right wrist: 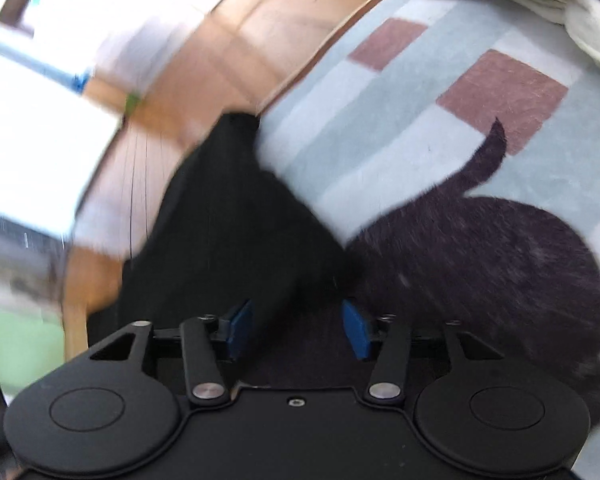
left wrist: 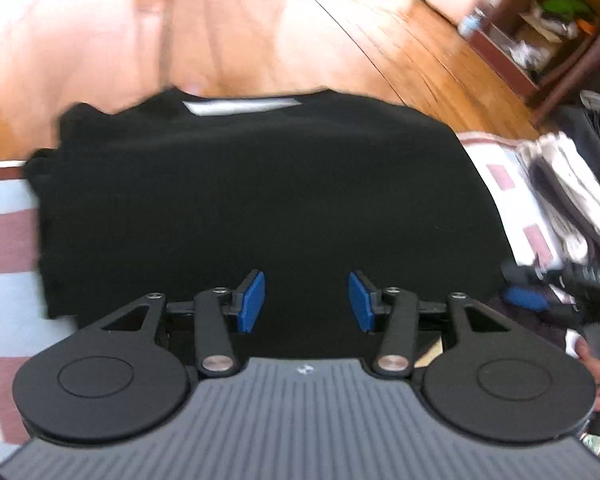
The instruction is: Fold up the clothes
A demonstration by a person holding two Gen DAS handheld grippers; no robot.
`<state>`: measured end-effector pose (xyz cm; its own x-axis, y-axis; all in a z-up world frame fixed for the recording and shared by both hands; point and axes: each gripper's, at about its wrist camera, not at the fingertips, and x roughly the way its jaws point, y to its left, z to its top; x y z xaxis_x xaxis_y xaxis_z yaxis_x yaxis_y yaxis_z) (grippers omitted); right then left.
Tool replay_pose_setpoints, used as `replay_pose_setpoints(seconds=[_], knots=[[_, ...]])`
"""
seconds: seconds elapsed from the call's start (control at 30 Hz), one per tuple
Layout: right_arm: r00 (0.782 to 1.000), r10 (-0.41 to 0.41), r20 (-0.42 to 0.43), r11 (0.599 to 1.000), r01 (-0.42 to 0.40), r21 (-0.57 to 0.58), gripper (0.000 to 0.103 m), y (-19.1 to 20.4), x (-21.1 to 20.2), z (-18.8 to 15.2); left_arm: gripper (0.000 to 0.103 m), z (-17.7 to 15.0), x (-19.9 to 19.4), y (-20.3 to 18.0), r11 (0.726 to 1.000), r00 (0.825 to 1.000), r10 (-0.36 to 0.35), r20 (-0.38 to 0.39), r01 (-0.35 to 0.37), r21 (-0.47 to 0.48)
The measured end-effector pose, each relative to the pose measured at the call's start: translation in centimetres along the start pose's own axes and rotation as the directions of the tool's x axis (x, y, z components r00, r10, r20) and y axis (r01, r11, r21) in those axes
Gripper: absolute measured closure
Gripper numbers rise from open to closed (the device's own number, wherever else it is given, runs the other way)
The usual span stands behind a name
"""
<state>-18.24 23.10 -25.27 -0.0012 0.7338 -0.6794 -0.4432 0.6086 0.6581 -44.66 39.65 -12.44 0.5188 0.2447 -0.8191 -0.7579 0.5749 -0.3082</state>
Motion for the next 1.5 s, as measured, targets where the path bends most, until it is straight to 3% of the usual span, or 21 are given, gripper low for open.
replay_pose_setpoints(seconds=[0.17,0.2,0.23,0.27,0.37,0.43,0.53,0.63,0.7,0.8,0.87,0.97,1.03,1.1,1.2,1.27,1.33,1.37,1.4,1.43,1.5], knots=[[0.992,-0.016,0.121,1.000,0.018,-0.015,0.035,1.6,1.7,0.2,0.057,-1.2,1.6,0.2,1.000,0.997,0.004,-0.077,-0.002,0.022],[0.990,-0.023,0.139,0.999,0.030,-0.043,0.045,1.9,1.9,-0.2,0.057,-1.2,1.5,0.7,1.000,0.997,-0.004,-0.077,0.004,0.010],[0.987,-0.035,0.155,0.996,0.048,-0.080,0.078,2.3,1.9,-0.5,0.057,-1.1,1.2,1.5,1.000,0.997,-0.020,-0.068,0.019,-0.016],[0.984,-0.048,0.169,0.990,0.069,-0.121,0.086,2.9,1.8,-0.6,0.057,-0.9,0.9,2.2,0.999,0.998,-0.036,-0.058,0.034,-0.042],[0.974,-0.034,0.224,0.959,0.095,-0.269,0.087,5.8,1.0,-0.6,0.057,-0.2,-0.4,5.7,0.982,0.996,-0.092,-0.009,0.089,-0.166],[0.970,0.031,0.241,0.891,0.082,-0.446,0.087,10.1,0.2,-0.8,0.057,0.4,-1.8,8.8,0.958,0.992,-0.120,0.045,0.127,-0.256],[0.966,0.167,0.197,0.712,0.020,-0.702,0.088,17.5,-0.7,-2.7,0.057,0.9,-4.4,13.3,0.903,0.974,-0.167,0.156,0.215,-0.373],[0.959,0.282,-0.011,0.579,-0.179,-0.796,0.088,22.8,0.3,-5.7,0.057,0.1,-6.1,17.6,0.838,0.949,-0.156,0.273,0.273,-0.472],[0.947,0.280,-0.159,0.501,-0.285,-0.817,0.088,24.3,2.2,-8.7,0.057,-0.8,-6.1,19.6,0.797,0.944,-0.157,0.292,0.295,-0.527],[0.947,0.137,-0.292,0.438,-0.322,-0.839,0.088,24.1,7.2,-13.1,0.057,-1.8,-5.4,20.6,0.757,0.943,-0.184,0.276,0.315,-0.572],[0.948,0.040,-0.315,0.424,-0.302,-0.854,0.088,23.1,10.1,-15.0,0.057,-1.5,-4.8,20.5,0.768,0.952,-0.185,0.243,0.294,-0.568],[0.954,0.046,-0.296,0.410,-0.288,-0.866,0.088,23.5,10.4,-15.2,0.057,-0.9,-4.0,19.3,0.803,0.962,-0.168,0.213,0.259,-0.536],[0.949,0.084,-0.303,0.434,-0.308,-0.846,0.088,23.7,9.4,-14.3,0.057,-0.4,-3.6,18.6,0.813,0.960,-0.176,0.219,0.267,-0.518],[0.937,0.159,-0.311,0.437,-0.349,-0.829,0.088,24.2,7.7,-13.4,0.057,-0.4,-4.2,18.2,0.808,0.945,-0.208,0.250,0.311,-0.501],[0.900,0.284,-0.332,0.463,-0.432,-0.774,0.088,24.6,5.4,-11.9,0.056,-0.5,-5.0,17.7,0.794,0.928,-0.246,0.280,0.358,-0.491],[0.884,0.300,-0.360,0.464,-0.465,-0.754,0.088,24.5,5.6,-11.8,0.053,-0.5,-4.7,17.8,0.779,0.923,-0.260,0.283,0.374,-0.504],[0.897,0.239,-0.373,0.436,-0.442,-0.784,0.088,24.3,6.6,-12.7,0.046,-0.5,-3.8,17.5,0.782,0.939,-0.230,0.254,0.334,-0.525],[0.906,0.209,-0.368,0.410,-0.423,-0.808,0.088,24.1,7.0,-13.4,0.046,-0.4,-3.1,16.9,0.801,0.953,-0.211,0.216,0.295,-0.520],[0.915,0.188,-0.357,0.378,-0.403,-0.833,0.087,24.0,7.2,-14.3,0.051,-0.3,-2.5,16.3,0.819,0.965,-0.190,0.178,0.256,-0.514],[0.923,0.167,-0.346,0.344,-0.383,-0.857,0.087,23.8,7.4,-15.2,0.080,-0.2,-1.8,15.7,0.835,0.976,-0.168,0.140,0.217,-0.505],[0.929,0.158,-0.334,0.305,-0.367,-0.879,0.083,23.8,6.9,-15.9,0.088,0.1,-2.3,13.5,0.907,0.991,-0.060,0.120,0.104,-0.408]])
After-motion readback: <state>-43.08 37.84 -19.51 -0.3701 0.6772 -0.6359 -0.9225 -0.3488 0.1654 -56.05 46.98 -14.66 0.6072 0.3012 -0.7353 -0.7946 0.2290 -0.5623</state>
